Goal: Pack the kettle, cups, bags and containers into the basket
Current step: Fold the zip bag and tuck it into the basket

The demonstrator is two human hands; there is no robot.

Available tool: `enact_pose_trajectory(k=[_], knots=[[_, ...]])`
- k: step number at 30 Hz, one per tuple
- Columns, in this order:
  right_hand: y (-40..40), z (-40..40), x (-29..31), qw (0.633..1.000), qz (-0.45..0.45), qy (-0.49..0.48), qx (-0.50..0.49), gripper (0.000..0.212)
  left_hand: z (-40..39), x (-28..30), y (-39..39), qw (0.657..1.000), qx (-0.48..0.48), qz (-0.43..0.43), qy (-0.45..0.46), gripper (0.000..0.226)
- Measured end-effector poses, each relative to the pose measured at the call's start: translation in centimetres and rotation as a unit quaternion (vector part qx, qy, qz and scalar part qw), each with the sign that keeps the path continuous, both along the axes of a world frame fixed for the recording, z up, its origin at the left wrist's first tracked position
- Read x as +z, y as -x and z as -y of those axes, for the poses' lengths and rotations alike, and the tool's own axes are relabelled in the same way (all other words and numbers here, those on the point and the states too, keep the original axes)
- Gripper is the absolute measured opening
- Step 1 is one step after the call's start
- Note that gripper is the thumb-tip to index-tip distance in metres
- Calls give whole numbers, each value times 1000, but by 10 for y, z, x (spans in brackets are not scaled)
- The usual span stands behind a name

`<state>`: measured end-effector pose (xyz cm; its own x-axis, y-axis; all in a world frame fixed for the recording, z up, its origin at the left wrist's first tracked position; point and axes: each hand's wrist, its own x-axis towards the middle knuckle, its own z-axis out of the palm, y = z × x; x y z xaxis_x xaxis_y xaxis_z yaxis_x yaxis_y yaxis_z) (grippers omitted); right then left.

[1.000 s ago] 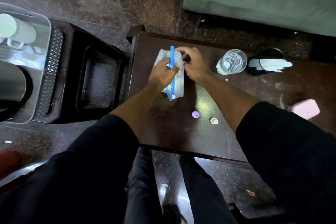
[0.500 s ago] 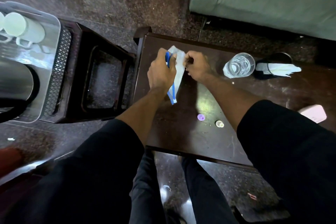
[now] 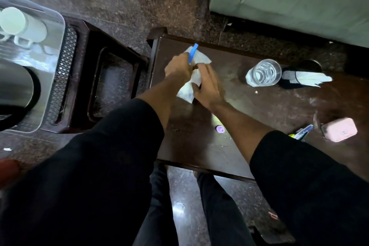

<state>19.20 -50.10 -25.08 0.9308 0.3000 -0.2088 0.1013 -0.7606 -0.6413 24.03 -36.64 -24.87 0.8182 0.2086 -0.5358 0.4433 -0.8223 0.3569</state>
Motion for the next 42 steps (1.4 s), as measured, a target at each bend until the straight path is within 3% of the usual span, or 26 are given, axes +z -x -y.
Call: enact_pose_trajectory(k=[4, 9, 12, 15, 17, 19, 21, 24, 26, 30, 33, 36, 39, 42], knots=[[-10, -8, -6, 994, -94, 62, -13, 70, 11, -3, 0, 999, 5, 22, -41, 44], [-27, -22, -9, 975, -161, 153, -15, 94, 13, -8, 17, 986, 34, 57, -155, 62], [-35, -28, -9, 968, -203, 135, -59, 102, 4, -15, 29, 986, 37, 46, -156, 63], [-38, -25, -11, 963, -230, 132, -43, 111, -3, -20, 34, 995, 68, 34, -58, 56], [-34, -22, -10, 972, -205, 88, -69, 97, -6, -20, 34, 993, 111, 46, 20, 44], [-24, -19, -7, 985, -93, 44, -141, 66, -10, -17, 37, 985, 137, 88, 54, 32], [-11, -22, -2, 974, -11, 22, -225, 59, -16, -13, 43, 974, 164, 123, 98, 26], [2, -38, 7, 954, -54, -50, -291, 68, -32, -2, 52, 949, 209, 164, 171, 26], [5, -59, 19, 945, -83, -92, -303, 55, -49, 12, 58, 935, 226, 190, 197, 25], [18, -124, 51, 946, -35, -130, -293, 22, -90, 51, 80, 932, 244, 241, 115, 34], [26, -183, 76, 954, -18, -152, -256, 18, -128, 77, 95, 924, 276, 262, 23, 52], [31, -237, 95, 962, -9, -167, -214, 17, -177, 103, 106, 916, 284, 284, -14, 72], [35, -280, 110, 968, 7, -180, -175, 16, -223, 121, 117, 915, 244, 319, -45, 56], [39, -322, 118, 971, 6, -190, -142, 14, -267, 129, 128, 923, 213, 302, -104, 46]])
